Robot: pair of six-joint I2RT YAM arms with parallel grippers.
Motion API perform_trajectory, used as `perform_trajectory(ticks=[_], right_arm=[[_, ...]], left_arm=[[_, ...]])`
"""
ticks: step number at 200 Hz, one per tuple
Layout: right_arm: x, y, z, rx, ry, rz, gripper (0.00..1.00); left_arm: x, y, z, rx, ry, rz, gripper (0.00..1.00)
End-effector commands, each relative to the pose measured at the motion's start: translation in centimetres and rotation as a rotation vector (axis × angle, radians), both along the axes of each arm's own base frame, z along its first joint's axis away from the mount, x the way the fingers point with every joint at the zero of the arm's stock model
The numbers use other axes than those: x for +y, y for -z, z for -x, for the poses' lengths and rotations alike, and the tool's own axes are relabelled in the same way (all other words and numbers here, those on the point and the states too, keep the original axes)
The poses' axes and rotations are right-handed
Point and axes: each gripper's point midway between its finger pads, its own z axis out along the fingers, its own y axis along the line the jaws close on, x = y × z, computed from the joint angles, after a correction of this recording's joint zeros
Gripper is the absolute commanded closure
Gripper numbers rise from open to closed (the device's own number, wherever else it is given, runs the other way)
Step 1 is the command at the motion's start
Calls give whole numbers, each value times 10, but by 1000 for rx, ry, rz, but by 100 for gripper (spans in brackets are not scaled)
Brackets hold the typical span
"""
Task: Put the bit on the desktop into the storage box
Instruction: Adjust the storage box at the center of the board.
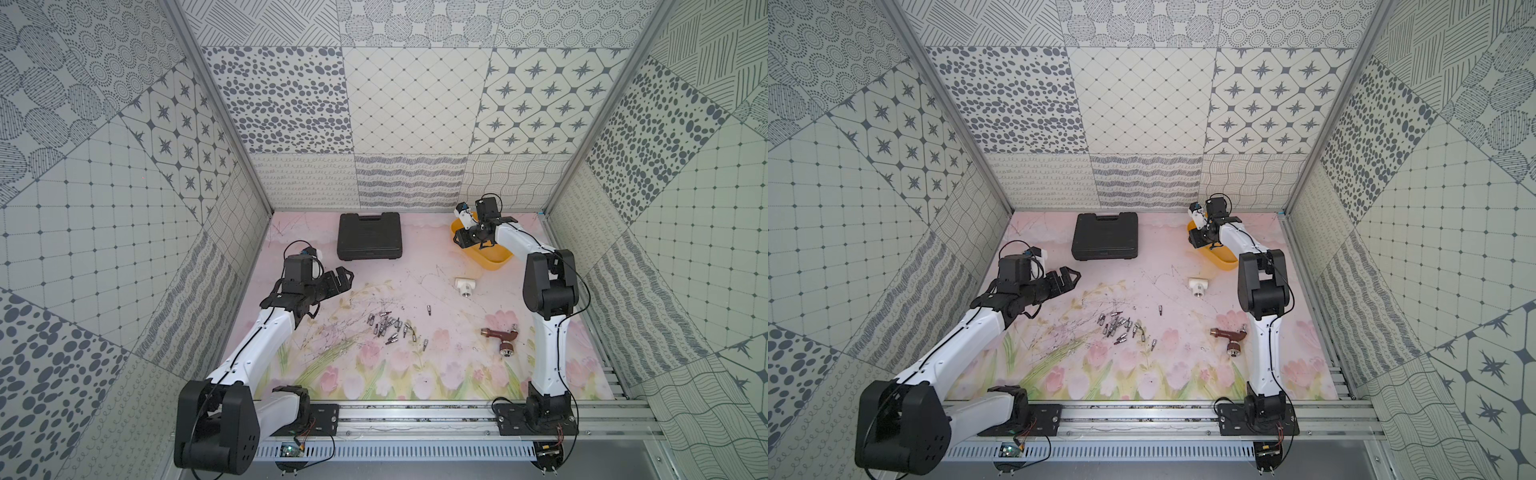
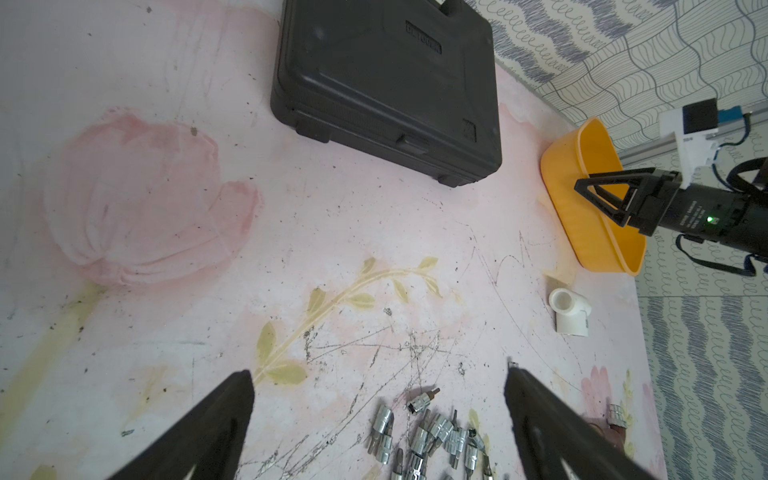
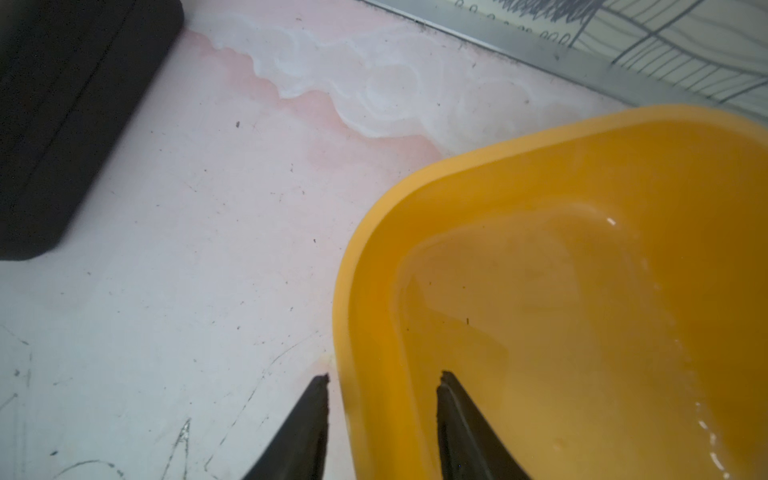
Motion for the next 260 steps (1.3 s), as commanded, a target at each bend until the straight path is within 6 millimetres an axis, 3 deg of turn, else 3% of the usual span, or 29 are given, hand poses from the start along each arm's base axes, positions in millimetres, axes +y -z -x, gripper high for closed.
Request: perform_trajectory(ticks=[1,71,126,156,260], right_arm=[[3,3,-4,-10,-42,16,64],[13,2,10,-42,-198,76,100],[35,-21,28,-110,-358,84,100],[58,-35,45,-157,-481,81,100],[121,-25,87,-225,-782,155,100]], left_arm=[[2,4,0,17,-7,3,1],[4,3,1,20,-19,-1,1],[3,-1,2,9,-20,2,1],[4,-4,2,0,-20,2,1],[5,-8,4,-15,-20,-14,1]])
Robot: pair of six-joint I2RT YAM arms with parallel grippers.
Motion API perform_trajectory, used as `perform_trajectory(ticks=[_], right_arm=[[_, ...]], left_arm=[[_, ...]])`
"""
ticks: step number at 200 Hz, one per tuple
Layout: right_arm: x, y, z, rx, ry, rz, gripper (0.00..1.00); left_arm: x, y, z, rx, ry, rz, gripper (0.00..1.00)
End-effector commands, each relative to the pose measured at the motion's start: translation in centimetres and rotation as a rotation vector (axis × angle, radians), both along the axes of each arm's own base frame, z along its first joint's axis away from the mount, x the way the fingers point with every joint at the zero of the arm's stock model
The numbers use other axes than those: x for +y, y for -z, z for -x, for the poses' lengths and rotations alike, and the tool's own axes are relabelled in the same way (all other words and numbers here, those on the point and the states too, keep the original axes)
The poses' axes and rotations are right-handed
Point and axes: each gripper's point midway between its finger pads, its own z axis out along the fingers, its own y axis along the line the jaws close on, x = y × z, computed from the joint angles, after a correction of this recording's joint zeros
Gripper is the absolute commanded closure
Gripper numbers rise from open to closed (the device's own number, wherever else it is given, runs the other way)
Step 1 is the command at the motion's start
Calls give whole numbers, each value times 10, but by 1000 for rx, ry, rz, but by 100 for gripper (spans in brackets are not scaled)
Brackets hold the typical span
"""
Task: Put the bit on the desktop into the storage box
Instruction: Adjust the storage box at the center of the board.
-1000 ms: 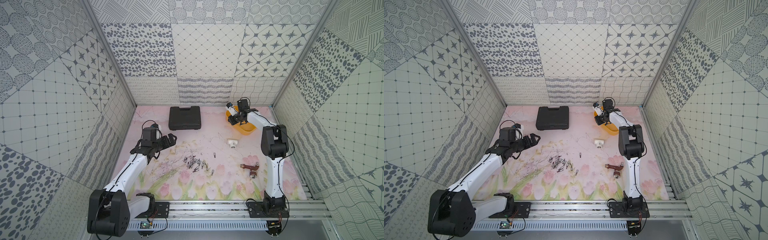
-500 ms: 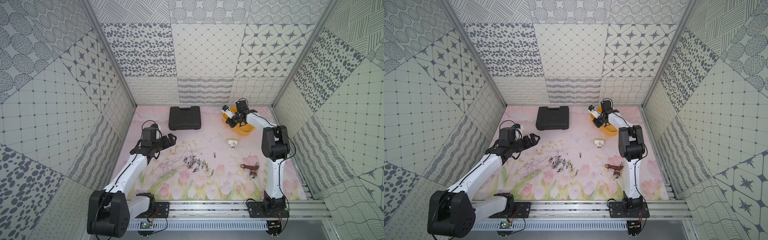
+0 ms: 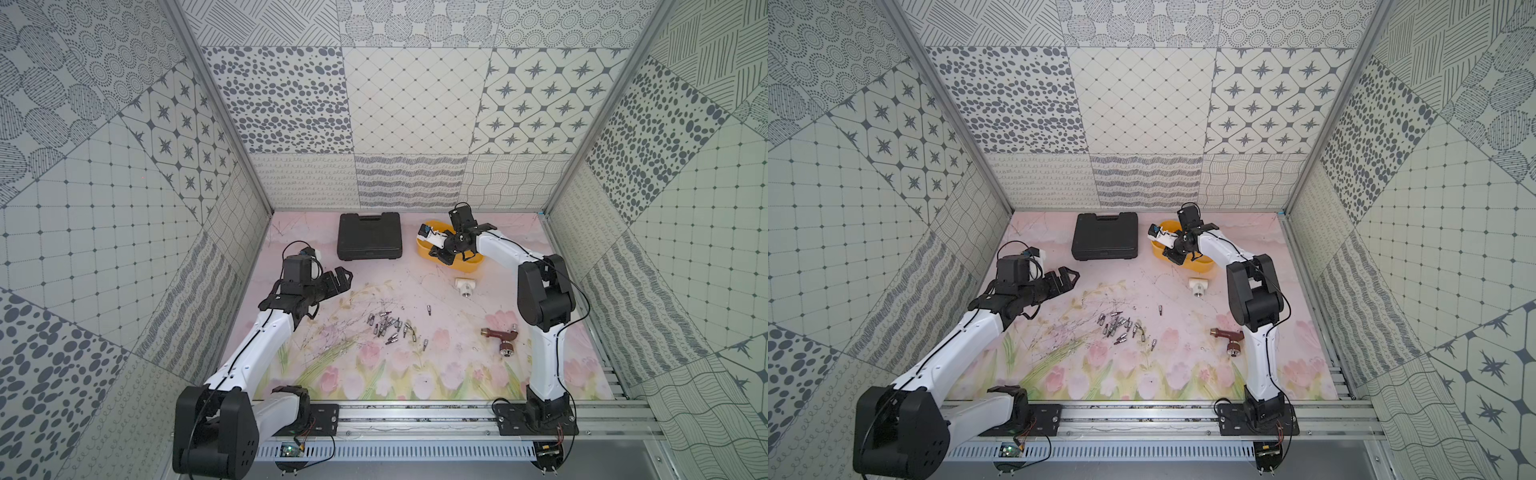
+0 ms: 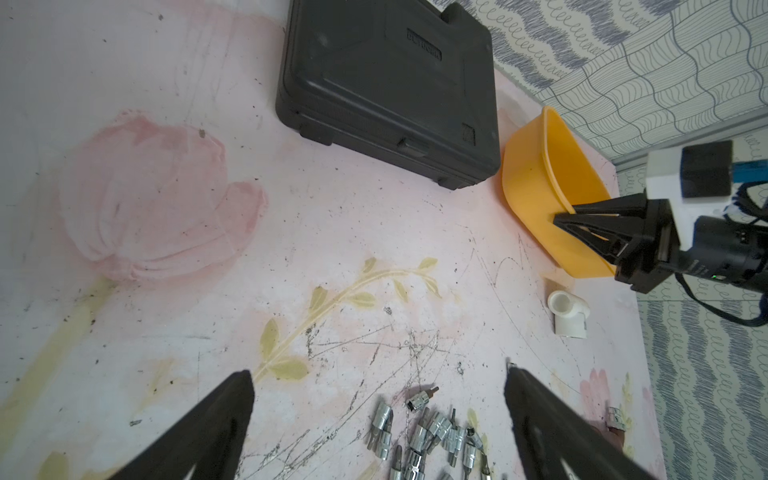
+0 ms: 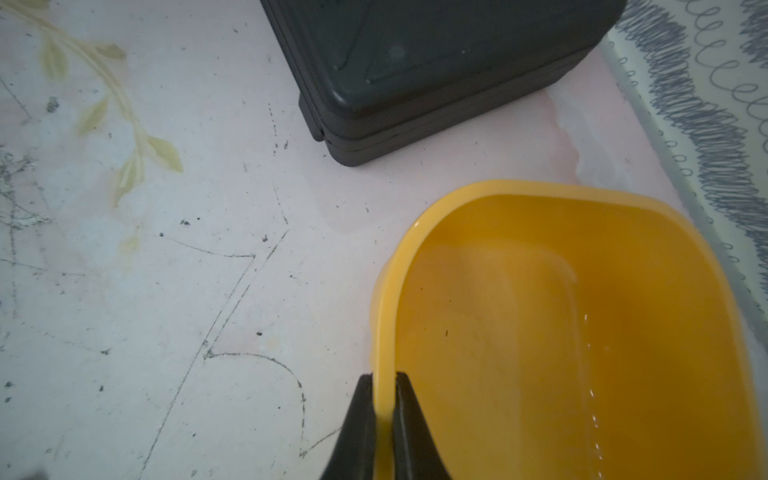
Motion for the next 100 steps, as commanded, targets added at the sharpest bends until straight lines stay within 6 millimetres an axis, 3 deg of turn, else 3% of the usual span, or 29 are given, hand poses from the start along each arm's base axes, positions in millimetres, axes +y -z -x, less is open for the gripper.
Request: perform_trajectory(ticks=[1,100], right_arm=[[13,-14,8,-52,-86,-18,100],[48,-2,53,-44,-196,-65,100]], left_arm=[[4,-3,0,-7,-9,-12,1],[6,-1,0,-5,-13,-26,1]])
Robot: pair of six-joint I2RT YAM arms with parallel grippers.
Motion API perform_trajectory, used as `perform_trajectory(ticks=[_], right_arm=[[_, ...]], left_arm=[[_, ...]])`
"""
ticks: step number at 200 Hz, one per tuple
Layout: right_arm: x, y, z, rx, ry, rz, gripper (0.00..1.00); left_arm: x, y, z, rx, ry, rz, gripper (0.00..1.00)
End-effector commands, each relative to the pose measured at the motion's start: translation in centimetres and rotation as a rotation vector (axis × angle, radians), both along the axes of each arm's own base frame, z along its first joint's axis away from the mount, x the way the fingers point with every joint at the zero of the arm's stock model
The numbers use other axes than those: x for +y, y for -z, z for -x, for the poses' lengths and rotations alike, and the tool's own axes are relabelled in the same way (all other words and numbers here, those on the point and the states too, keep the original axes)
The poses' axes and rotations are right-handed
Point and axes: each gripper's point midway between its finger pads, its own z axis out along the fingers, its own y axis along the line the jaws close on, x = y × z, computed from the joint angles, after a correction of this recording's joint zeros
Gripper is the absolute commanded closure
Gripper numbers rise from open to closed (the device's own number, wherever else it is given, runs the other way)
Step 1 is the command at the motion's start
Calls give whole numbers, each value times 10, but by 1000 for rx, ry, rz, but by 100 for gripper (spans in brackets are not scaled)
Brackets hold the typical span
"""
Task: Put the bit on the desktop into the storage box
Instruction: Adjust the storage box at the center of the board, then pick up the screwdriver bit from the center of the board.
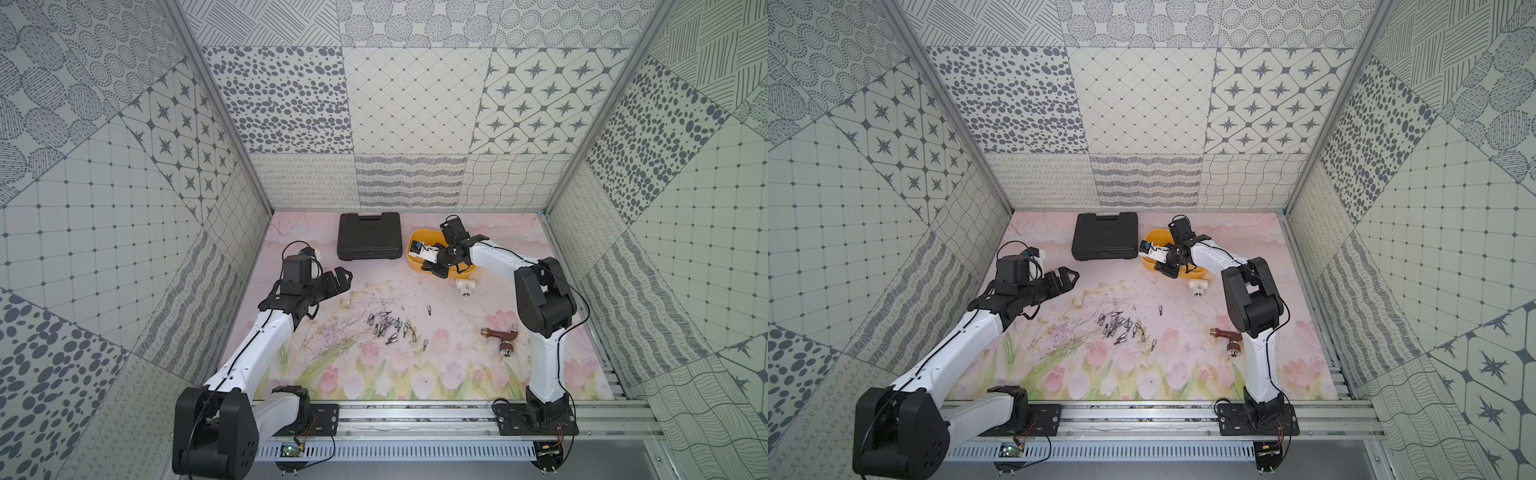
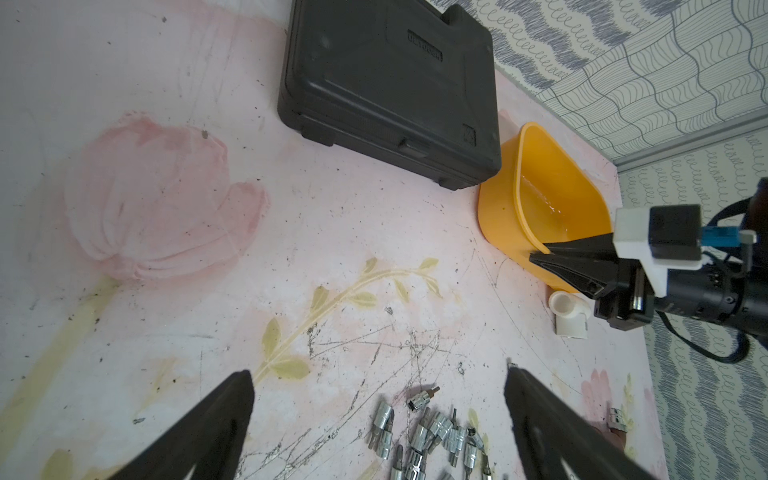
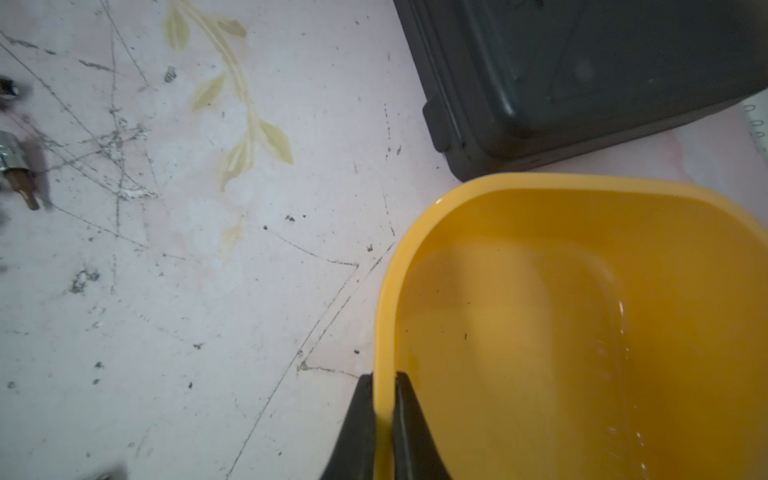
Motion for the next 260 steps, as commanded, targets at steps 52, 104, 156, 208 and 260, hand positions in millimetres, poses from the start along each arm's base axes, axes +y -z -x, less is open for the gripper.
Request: perform_trajectory(ticks=[52,104,156,208,260], right_arm=[[23,-18,17,-29,-68,-74,89],[17,-52,5,-73,55,-112,36],[1,-116,3,-91,304,-236,21],[-34,-157,33,110,710,-394,18],[-56,-134,79,346,1003,-433,27]], left_arm=[[5,-2,0,-10,-11,-23,1],[6,-6,0,-10,-35,-6,1],[3,-6,1,41,-56,44,1],[-2,-3,13,134,-11,12,1],[-32,-3,23,208,167,-91,1]])
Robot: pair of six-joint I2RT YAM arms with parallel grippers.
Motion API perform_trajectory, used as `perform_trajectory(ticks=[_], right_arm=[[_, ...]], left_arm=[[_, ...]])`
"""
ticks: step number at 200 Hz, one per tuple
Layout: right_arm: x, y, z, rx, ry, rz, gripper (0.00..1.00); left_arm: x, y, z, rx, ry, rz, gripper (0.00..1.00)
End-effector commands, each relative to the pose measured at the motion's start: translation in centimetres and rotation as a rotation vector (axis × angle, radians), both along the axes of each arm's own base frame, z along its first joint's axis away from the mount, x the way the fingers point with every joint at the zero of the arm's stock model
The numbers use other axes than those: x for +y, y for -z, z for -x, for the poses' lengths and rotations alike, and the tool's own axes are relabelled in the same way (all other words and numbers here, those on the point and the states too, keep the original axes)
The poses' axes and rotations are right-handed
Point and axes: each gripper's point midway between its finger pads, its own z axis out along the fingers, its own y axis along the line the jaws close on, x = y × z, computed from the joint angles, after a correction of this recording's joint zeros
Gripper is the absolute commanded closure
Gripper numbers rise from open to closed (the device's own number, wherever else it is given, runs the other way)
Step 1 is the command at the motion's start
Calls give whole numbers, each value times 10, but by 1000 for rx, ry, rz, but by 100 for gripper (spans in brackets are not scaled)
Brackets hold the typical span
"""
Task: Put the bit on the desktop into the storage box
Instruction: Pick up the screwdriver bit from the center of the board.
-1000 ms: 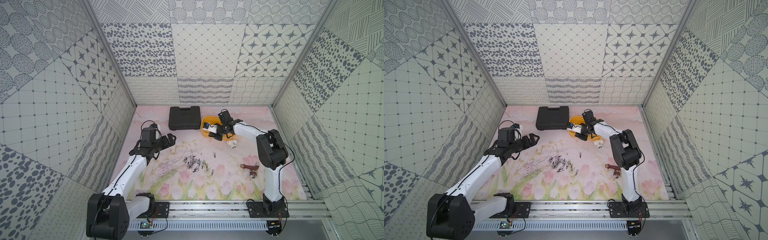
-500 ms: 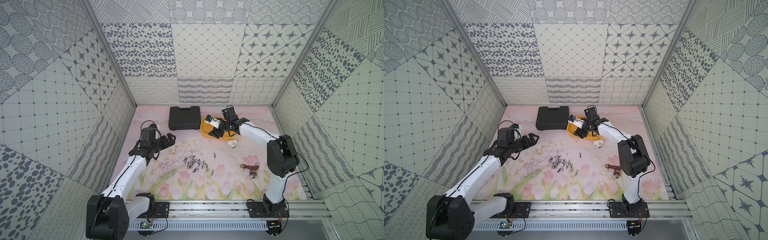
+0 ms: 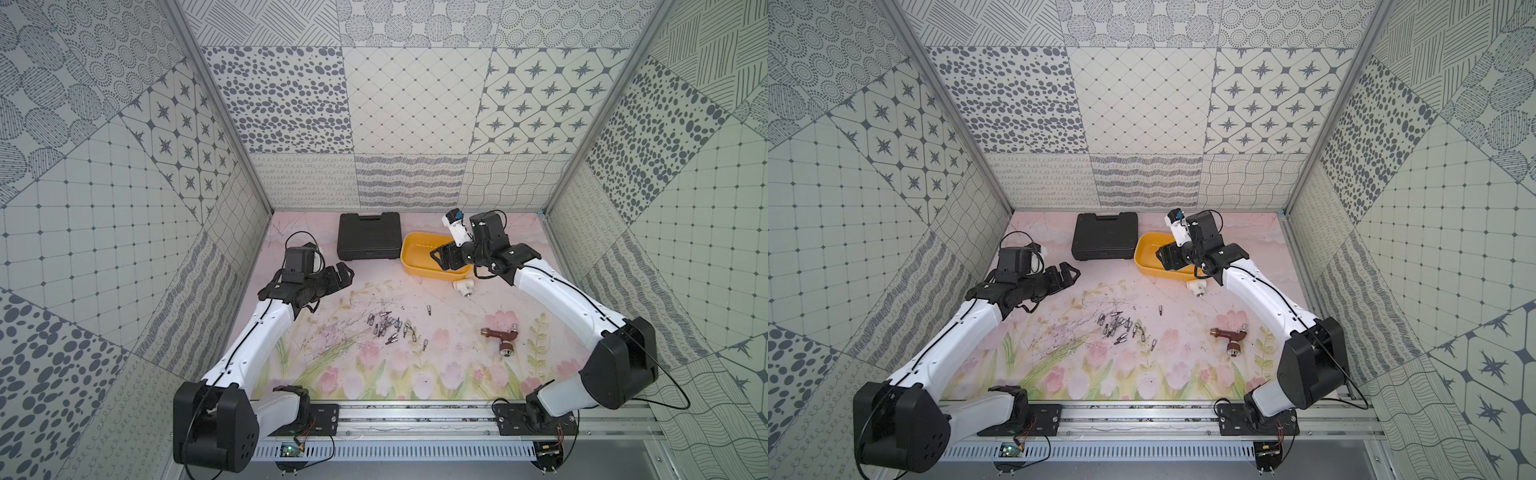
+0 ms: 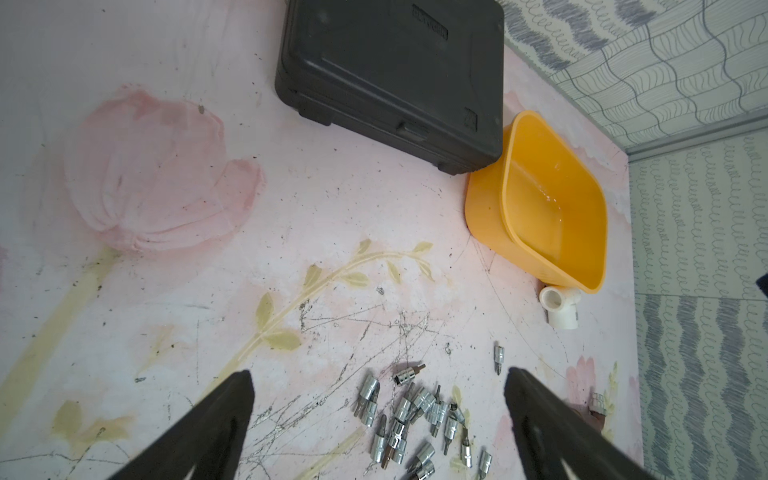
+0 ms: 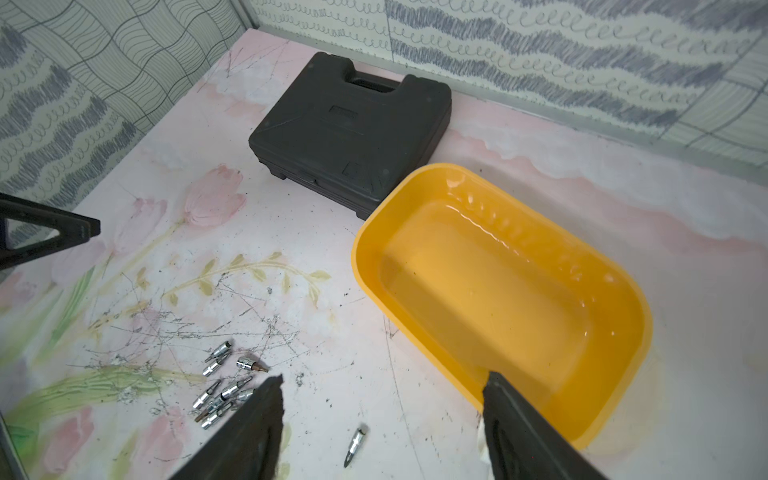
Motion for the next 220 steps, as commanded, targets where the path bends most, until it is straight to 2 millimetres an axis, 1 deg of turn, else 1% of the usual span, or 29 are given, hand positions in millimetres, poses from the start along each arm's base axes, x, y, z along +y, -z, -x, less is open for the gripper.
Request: perform_trajectory(ticks=[1,25,57,78,111,128,168,194,220], right_arm=[[-10,23,19,184,180,-68,27],[-9,47,34,286,208,-28,32],[-4,80,48,396,224,55,38],[-2,100,55,442,234,119,40],[5,131,64,502,228,211,42],[7,143,63,514,230,257,43],[14,166,53,533,229,320,46],[18,182,48,553,231,345,50],[23,191,45,561,235,363,56]], left_arm=[[-20,10,19,100,154,-79,1],[-40,15,24,128,239,-91,1],[-56,24,29,161,307,-67,1],[-61,29,32,176,332,-66,1],[-65,32,31,184,343,-53,1],[-65,32,30,183,341,-53,1],[-63,34,31,184,330,-61,1],[-62,34,31,184,327,-65,1],[-62,34,30,181,323,-69,1]])
